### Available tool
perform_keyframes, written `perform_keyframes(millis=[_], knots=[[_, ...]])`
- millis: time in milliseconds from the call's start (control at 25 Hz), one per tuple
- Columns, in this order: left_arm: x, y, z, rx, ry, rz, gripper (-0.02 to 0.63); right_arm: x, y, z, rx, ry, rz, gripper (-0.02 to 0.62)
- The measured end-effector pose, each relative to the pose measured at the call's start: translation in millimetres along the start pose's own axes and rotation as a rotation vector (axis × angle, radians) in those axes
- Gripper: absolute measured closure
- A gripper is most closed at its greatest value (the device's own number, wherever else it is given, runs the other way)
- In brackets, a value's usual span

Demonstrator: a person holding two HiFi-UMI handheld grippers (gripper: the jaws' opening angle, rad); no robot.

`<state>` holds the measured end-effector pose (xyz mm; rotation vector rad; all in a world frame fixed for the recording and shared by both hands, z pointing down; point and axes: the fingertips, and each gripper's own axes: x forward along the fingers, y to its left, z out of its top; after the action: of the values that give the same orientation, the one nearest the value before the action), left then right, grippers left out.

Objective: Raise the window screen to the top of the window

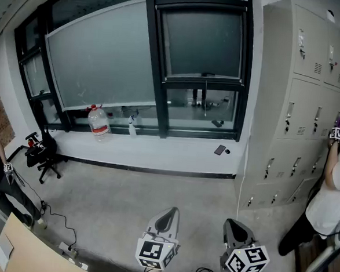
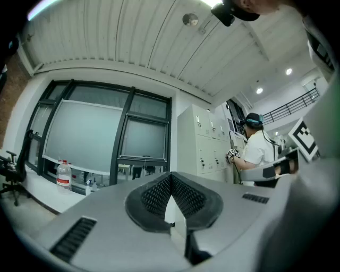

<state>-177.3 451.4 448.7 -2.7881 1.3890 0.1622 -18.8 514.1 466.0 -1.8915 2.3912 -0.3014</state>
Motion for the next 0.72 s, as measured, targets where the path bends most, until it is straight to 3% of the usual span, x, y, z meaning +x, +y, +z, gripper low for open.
perform_keyframes(millis=[720], knots=[[-9.0,-22.8,-15.8,0.008,0.025,0.048,0.603,-23.9,-29.9,-2.7,-0.053,0.008,-0.039,0.589]])
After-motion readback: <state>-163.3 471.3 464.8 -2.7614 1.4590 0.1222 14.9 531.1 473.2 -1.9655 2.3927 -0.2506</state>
